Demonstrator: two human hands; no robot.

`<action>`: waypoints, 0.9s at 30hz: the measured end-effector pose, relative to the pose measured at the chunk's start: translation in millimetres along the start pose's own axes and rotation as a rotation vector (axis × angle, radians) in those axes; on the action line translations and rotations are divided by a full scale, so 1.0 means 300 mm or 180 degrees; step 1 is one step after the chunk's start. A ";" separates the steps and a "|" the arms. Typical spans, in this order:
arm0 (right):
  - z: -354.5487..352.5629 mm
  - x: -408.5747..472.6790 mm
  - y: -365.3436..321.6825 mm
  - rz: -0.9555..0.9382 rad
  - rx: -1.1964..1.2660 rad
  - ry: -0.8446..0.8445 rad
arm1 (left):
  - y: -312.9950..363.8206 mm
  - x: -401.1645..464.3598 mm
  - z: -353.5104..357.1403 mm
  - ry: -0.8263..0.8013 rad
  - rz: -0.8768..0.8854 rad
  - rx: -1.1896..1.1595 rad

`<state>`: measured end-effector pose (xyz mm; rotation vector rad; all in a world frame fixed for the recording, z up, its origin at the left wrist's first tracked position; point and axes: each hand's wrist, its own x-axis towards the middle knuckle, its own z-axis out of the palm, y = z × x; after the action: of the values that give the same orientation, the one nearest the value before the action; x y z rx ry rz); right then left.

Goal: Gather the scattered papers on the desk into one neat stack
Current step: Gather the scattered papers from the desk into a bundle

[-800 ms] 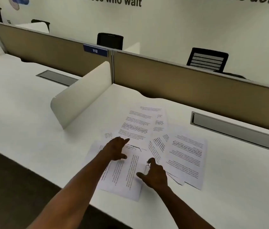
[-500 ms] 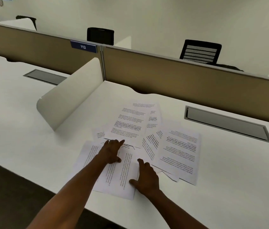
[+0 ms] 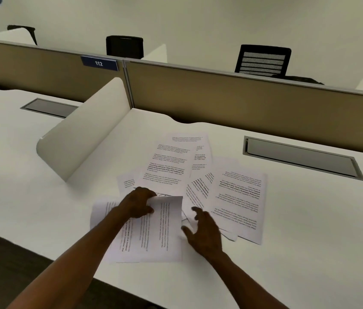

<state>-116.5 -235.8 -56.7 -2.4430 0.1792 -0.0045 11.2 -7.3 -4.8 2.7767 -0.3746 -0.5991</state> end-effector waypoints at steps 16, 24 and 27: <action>-0.159 0.068 0.198 -0.0578 -0.1694 0.0124 | -0.148 -0.149 0.032 0.0548 -0.1601 -0.3692; -0.178 0.063 0.066 -0.0830 -0.0406 0.0248 | -0.114 -0.245 0.240 0.1287 -0.1921 -0.3707; -0.145 0.046 -0.026 -0.0520 0.0297 -0.0128 | -0.099 -0.280 0.259 0.1444 -0.1677 -0.3672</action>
<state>-104.0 -259.3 -19.0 -2.3560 -0.0378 -0.0351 -90.8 29.4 -52.0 1.7451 0.6324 -0.1462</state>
